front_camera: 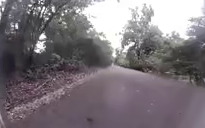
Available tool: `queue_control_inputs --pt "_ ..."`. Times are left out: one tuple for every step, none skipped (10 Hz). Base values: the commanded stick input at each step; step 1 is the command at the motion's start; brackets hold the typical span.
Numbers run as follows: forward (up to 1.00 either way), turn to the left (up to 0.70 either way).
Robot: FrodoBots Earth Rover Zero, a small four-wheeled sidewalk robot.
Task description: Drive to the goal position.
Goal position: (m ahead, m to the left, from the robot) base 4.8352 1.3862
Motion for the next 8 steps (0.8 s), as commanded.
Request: queue_control_inputs --pt "0.7 0.0" --pt "0.7 0.0" --pt "0.7 0.0" --pt "0.7 0.0" --pt "0.7 0.0" --pt "0.7 0.0" --pt "0.7 0.0" --pt "0.7 0.0"
